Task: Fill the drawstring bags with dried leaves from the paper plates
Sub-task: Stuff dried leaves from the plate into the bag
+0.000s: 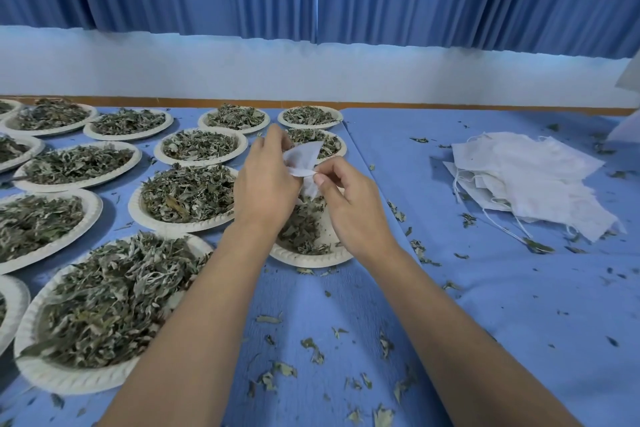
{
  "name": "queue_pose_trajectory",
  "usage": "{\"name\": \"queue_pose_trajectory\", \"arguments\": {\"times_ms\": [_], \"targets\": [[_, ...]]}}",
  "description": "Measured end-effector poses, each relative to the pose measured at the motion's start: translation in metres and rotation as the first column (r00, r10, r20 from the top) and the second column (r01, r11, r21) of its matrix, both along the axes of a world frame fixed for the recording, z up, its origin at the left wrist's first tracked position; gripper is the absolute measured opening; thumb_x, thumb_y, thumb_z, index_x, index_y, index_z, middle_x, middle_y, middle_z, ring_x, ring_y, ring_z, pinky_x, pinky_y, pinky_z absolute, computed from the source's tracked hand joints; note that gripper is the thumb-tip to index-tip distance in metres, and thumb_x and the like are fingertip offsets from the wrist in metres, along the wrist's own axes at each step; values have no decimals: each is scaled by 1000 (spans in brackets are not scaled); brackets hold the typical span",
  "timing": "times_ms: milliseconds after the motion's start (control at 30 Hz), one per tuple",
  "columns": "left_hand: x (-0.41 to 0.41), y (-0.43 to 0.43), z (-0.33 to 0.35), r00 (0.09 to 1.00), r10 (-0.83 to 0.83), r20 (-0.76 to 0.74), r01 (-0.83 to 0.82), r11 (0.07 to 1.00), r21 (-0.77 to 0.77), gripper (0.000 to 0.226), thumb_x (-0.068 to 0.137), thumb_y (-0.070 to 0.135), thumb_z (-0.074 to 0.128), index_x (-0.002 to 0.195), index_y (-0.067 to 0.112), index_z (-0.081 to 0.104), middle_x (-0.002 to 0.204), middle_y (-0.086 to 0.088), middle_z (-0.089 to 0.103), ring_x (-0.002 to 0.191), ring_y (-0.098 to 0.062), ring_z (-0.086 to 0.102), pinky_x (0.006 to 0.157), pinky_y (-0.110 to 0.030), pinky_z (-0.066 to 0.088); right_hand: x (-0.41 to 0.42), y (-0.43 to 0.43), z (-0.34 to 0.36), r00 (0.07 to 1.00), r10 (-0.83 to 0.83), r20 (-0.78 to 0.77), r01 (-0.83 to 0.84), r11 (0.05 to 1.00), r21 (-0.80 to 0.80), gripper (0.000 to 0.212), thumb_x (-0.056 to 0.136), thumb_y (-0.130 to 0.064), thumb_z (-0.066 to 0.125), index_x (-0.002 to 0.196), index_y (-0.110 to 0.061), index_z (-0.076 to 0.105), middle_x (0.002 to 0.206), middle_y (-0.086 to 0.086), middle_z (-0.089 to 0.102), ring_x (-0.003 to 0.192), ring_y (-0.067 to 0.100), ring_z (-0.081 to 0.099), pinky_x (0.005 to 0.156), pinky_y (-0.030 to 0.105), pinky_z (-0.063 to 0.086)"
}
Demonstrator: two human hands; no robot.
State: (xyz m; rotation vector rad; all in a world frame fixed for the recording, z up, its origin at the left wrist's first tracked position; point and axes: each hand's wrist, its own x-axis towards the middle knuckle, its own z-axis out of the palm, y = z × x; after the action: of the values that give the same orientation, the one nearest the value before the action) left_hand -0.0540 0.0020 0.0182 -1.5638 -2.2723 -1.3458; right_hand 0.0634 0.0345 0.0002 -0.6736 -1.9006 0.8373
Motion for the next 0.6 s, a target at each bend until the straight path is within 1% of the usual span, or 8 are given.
{"name": "queue_pose_trajectory", "arguments": {"times_ms": [67,133,233,300,400,433,500,600], "targets": [[-3,0,0,996,18,-89,-30,990,-135,53,84,9,57,132,30,44,117,-7,48,88,-33,59,72,-43,49,1,3,0,1000,6,-13,-7,999,-33,14,94,-11,54,84,-17,60,72,-14,59,70,3,53,67,18,43],[-6,-1,-2,996,-9,-93,-6,986,-167,54,89,14,52,138,34,45,129,-4,48,97,-28,58,78,-37,48,2,6,4,998,49,-45,-53,994,-94,16,93,-12,57,84,-24,62,73,-18,63,72,1,58,75,23,50],[-11,-3,-3,987,-34,157,39,999,-26,42,93,16,50,132,30,56,108,2,63,77,-12,52,61,-18,41,5,13,7,998,59,-25,-64,959,-277,19,89,-13,59,101,-27,57,86,-7,69,79,13,68,81,39,53],[-11,-8,-1,900,-80,428,50,996,80,34,95,19,49,120,37,63,89,7,65,68,-10,54,52,-15,42,10,19,8,968,44,248,25,963,-270,30,86,-14,62,112,-26,52,97,-4,69,80,15,66,77,35,54],[-8,-13,2,746,-154,648,37,981,189,41,97,20,48,88,58,62,91,-18,69,77,-25,64,67,-34,55,17,25,14,741,191,643,-64,974,-215,54,80,-18,71,129,-28,50,123,1,54,85,0,53,63,4,42],[-9,-13,1,714,-151,683,19,980,197,38,97,21,48,94,55,62,94,-19,69,83,-26,65,77,-44,56,18,26,16,689,234,686,-101,968,-228,63,79,-20,74,135,-30,45,132,4,45,98,1,49,73,3,39],[-11,-12,-2,644,-152,749,-18,977,213,29,99,22,47,115,39,63,99,-13,71,91,-28,67,86,-50,54,16,28,17,605,263,752,-162,965,-207,78,78,-23,75,144,-30,34,153,0,22,133,10,26,103,20,27],[-9,-11,-9,601,-154,784,-26,977,212,25,97,22,49,113,33,66,104,-6,71,97,-29,67,90,-49,53,9,29,13,469,281,837,-207,957,-205,89,80,-31,73,150,-31,19,160,-6,-2,146,12,1,116,33,11]]}}
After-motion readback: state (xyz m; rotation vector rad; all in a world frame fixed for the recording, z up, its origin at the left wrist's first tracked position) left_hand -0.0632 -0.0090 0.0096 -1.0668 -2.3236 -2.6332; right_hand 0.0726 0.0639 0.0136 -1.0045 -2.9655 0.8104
